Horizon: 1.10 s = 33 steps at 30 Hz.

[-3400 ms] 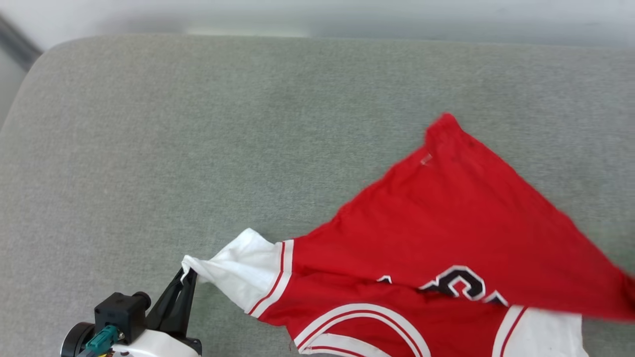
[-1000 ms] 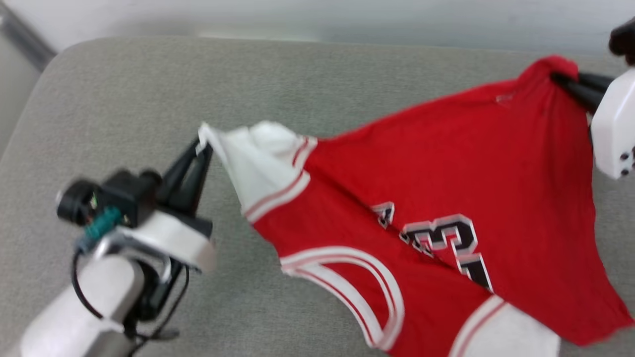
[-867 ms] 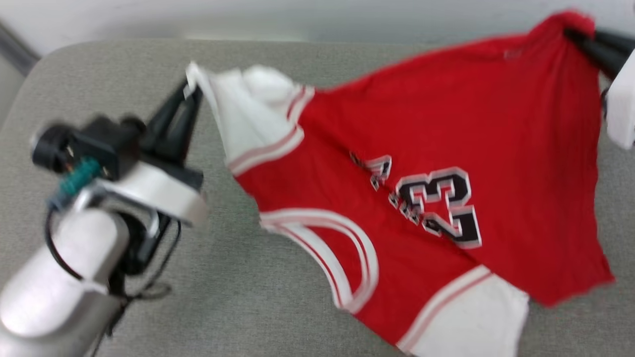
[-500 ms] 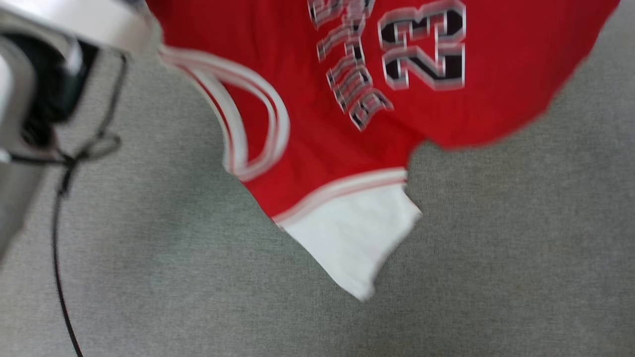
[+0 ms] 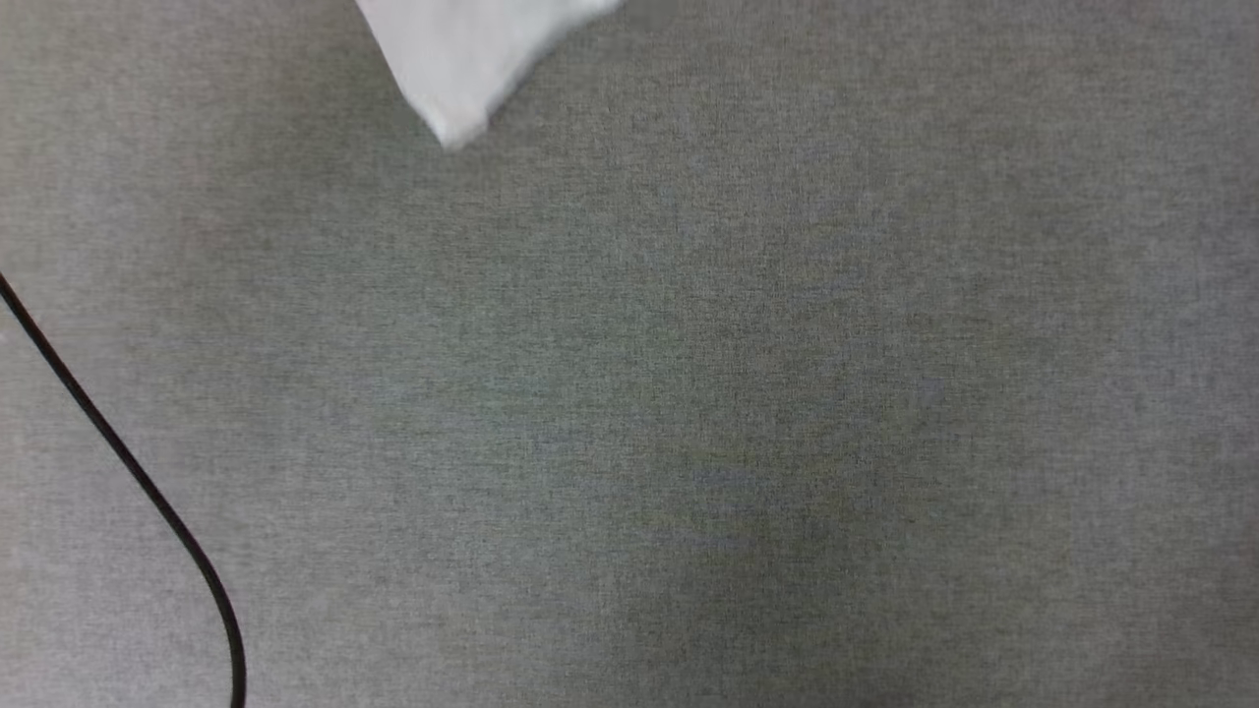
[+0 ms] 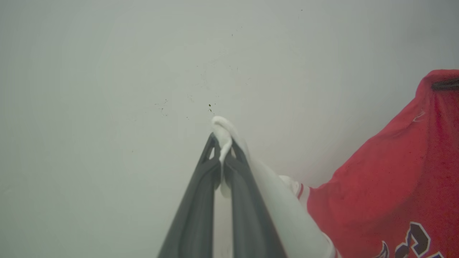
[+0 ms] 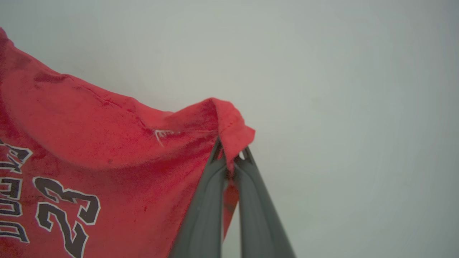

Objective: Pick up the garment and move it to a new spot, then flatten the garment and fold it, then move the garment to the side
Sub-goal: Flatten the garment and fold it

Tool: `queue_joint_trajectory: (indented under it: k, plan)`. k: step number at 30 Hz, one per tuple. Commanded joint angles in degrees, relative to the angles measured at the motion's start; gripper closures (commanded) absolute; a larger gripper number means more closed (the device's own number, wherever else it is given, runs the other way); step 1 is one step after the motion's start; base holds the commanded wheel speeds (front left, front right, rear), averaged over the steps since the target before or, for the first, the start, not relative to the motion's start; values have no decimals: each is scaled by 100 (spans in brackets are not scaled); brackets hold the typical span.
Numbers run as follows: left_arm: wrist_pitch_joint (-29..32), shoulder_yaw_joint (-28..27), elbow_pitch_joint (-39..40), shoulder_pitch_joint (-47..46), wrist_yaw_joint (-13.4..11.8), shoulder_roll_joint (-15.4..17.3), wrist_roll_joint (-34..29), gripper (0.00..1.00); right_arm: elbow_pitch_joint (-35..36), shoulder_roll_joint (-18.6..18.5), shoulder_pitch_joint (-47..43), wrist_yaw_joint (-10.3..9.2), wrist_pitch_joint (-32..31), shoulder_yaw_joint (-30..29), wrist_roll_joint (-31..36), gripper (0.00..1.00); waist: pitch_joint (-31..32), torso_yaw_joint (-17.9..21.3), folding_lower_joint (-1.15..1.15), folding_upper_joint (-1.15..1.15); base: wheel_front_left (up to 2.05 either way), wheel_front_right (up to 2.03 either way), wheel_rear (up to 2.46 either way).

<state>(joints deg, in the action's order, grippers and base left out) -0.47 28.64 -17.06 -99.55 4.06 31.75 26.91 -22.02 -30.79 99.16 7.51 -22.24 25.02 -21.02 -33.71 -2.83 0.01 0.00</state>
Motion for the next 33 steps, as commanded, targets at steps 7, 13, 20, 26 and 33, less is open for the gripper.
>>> queue_joint_trajectory:
  k: [7, 13, 20, 26, 33]
  plan:
    - [-174, 67, -809, -1063, 185, -171, -60, 100, -832, 153, 1000, -3, 357, 279, 100, 100, -217, 48, -1, 0, 0, 0, 0]
    - [-376, 151, -1275, -987, 250, -279, 113, 100, -1489, 258, 1062, -4, 774, 561, -76, 100, -350, 43, -1, 0, 0, 0, 0]
    - [-750, 293, -1641, 110, 287, -273, 369, 100, -2090, 390, 165, -4, 1444, 1039, -481, 100, -246, 74, -1, 0, 0, 0, 0]
    - [-1072, 537, -1667, 1565, 274, -184, 522, 100, -2242, 432, -971, -4, 1866, 1655, -859, 100, 14, 93, -1, 0, 0, 0, 0]
    - [-1291, 758, -1224, 3465, -6, -132, 702, 100, -1787, -50, -2445, -4, 2116, 2409, -1348, 100, 544, 31, -1, 0, 0, 0, 0]
